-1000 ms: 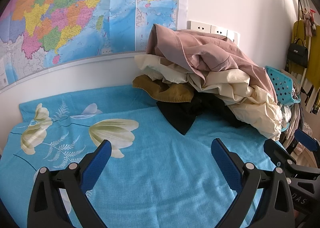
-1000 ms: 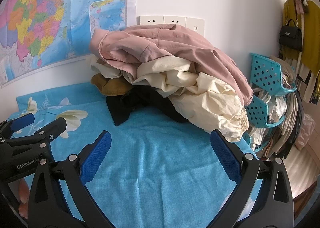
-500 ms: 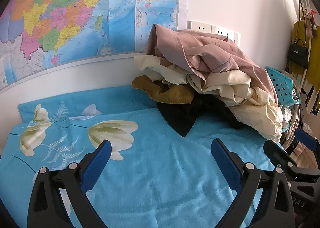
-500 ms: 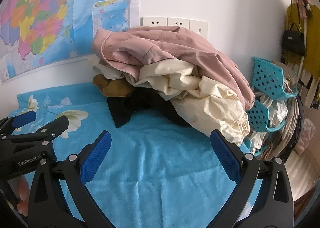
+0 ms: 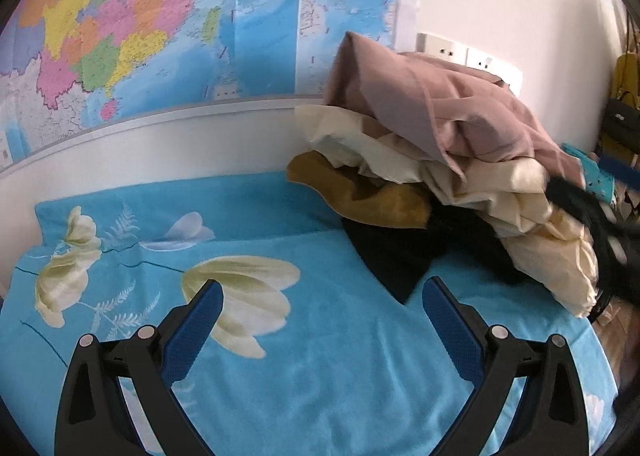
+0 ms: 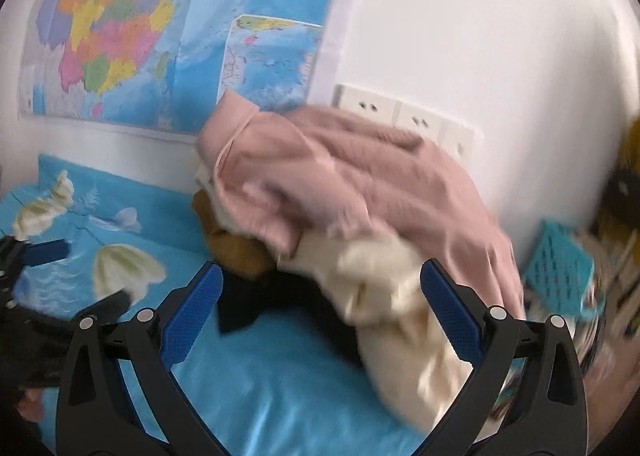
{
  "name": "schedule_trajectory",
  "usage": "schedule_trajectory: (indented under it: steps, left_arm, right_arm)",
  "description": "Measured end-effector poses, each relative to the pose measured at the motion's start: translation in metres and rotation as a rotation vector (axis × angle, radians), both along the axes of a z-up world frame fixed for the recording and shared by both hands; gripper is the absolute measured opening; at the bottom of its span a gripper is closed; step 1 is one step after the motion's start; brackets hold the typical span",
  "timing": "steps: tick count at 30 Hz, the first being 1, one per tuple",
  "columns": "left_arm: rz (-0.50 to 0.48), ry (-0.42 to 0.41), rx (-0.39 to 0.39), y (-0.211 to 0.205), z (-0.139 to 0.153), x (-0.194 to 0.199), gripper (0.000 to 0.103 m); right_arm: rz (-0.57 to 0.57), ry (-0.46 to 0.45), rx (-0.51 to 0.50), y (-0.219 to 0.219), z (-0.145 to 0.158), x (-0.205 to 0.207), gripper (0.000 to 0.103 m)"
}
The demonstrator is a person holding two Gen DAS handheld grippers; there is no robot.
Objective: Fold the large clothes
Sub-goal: 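Reach the right tool into the heap and grasp the pink jacket, then lift the pink jacket with the right tool while the left tool grasps its other shoulder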
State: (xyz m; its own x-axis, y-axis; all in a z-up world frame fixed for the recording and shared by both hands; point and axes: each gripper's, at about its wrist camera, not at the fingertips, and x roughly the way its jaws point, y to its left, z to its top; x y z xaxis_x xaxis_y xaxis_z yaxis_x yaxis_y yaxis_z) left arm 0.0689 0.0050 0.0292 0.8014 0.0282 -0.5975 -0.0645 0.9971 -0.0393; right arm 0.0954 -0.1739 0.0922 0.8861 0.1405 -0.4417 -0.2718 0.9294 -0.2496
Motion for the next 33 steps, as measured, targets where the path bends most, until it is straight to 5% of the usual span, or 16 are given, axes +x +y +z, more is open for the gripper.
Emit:
schedule_trajectory:
  steps: [5,11,13,14,15,17,28,33]
  left_arm:
    - [0.028,0.018,0.012,0.014,-0.004,0.017,0.097]
    - [0.047,0.047,0.037,0.028,-0.015,0.037,0.097]
    - [0.05,0.062,0.04,0.031,-0.019,0.044,0.097]
    - [0.051,0.069,0.044,0.033,-0.021,0.048,0.097]
    - [0.053,0.072,0.049,0.034,-0.022,0.05,0.097]
    - [0.056,0.071,0.065,0.038,-0.023,0.057,0.097]
    - [-0.054,-0.056,0.132,0.031,0.011,0.109,0.097]
    - [-0.231,-0.2,0.068,0.009,0.043,0.127,0.097]
  right_arm:
    - [0.036,0.039,-0.091,0.013,-0.003,0.072,0.095]
    - [0.09,0.039,-0.151,0.025,-0.008,0.112,0.084]
    - [0.117,0.017,-0.193,0.034,-0.008,0.115,0.073]
    - [0.131,0.018,-0.206,0.036,-0.008,0.116,0.06]
    - [0.148,0.033,-0.223,0.04,-0.009,0.119,0.032]
    - [0.174,0.098,-0.215,0.041,-0.005,0.125,0.012]
    - [0.088,-0.116,0.145,-0.068,0.141,0.084,0.008]
    - [0.053,-0.176,0.239,-0.115,0.187,0.077,0.008]
